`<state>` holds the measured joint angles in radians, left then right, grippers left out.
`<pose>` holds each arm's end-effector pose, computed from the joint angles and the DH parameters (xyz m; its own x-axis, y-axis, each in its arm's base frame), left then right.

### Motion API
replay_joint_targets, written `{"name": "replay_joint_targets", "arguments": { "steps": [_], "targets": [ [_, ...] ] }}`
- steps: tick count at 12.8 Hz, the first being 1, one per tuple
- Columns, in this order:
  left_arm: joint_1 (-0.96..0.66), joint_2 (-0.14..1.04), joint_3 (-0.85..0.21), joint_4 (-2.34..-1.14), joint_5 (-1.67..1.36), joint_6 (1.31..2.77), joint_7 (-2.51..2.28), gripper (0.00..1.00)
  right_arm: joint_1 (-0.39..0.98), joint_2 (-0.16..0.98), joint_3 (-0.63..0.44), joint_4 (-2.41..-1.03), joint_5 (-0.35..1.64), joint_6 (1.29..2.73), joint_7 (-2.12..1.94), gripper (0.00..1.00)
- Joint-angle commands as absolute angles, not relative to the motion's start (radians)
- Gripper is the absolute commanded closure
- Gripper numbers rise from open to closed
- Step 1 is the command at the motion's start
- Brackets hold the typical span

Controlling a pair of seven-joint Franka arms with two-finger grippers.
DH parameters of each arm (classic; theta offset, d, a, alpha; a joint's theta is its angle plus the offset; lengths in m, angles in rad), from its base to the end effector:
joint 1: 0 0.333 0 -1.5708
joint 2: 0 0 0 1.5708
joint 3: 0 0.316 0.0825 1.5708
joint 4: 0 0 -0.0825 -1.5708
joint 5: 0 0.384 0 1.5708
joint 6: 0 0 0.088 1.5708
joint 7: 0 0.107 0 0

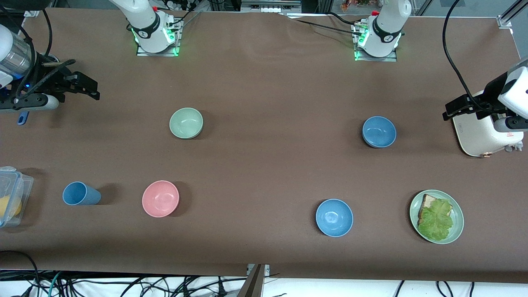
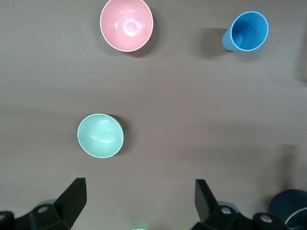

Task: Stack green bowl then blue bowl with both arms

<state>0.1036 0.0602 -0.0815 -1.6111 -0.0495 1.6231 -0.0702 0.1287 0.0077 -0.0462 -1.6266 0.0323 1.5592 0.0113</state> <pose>0.5744 0.0089 0.5762 0.9942 0.0945 -0.0517 0.0971 -0.9940 0.0506 0.5509 0.0492 0.5931 0.9946 0.0713 -0.0754 0.0691 -0.9971 -0.0310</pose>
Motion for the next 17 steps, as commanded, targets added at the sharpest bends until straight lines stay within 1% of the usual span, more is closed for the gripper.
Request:
{"name": "replay_joint_targets", "arguments": {
  "steps": [1, 17],
  "targets": [
    [0.101, 0.077, -0.083, -1.574, -0.032, 1.598, -0.051, 0.00, 0.121, 0.011, -0.037, -1.620, 0.015, 1.537, 0.038, 0.00],
    [0.100, 0.083, -0.083, -1.560, -0.034, 1.598, -0.049, 0.00, 0.126, 0.017, -0.035, -1.615, 0.015, 1.549, 0.043, 0.00]
  ]
}}
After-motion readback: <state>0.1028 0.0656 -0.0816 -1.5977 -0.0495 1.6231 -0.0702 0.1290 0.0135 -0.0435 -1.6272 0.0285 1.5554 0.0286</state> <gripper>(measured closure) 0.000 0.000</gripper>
